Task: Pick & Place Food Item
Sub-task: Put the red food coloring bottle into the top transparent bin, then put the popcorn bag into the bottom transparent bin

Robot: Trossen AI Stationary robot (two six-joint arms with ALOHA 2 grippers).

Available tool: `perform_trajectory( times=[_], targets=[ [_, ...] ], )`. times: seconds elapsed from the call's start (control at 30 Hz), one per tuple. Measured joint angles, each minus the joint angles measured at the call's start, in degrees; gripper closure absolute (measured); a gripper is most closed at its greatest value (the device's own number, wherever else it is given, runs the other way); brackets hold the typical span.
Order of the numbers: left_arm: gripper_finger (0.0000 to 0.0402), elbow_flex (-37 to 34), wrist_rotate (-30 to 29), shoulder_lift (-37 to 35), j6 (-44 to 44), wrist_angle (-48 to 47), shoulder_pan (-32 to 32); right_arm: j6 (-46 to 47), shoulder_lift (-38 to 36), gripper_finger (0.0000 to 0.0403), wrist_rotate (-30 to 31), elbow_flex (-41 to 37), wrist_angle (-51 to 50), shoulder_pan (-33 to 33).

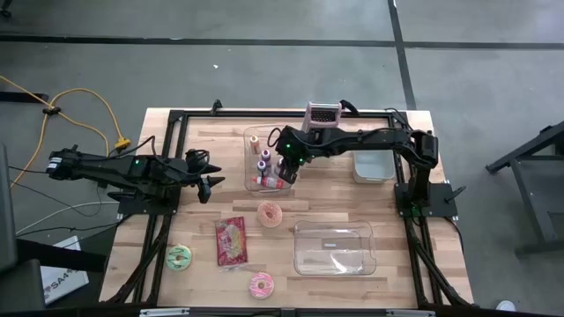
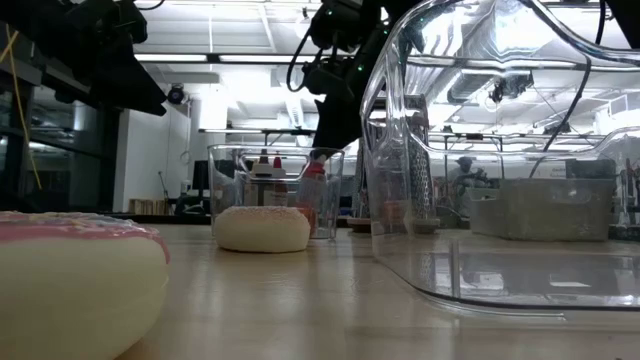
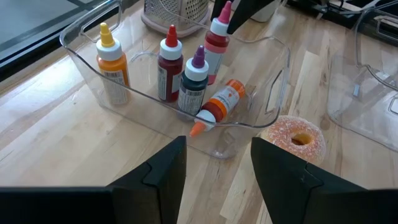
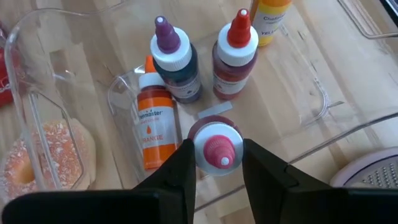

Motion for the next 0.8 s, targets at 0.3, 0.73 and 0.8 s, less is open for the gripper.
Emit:
perform_trajectory(
  times=[0.3, 0.73, 0.8],
  targets=[
    [0.0228, 0.0, 0.0, 0.0, 0.0, 0.0, 0.0, -0.1, 0.0, 0.0262, 0.2, 0.0, 0.1, 0.0],
    [0.0228, 0.0, 0.0, 0.0, 0.0, 0.0, 0.0, 0.0, 0.0, 0.0275, 0.2, 0.0, 0.2, 0.0],
    [0.0228, 0.0, 0.0, 0.0, 0.0, 0.0, 0.0, 0.0, 0.0, 0.0276, 0.2, 0.0, 0.3, 0.0]
  ],
)
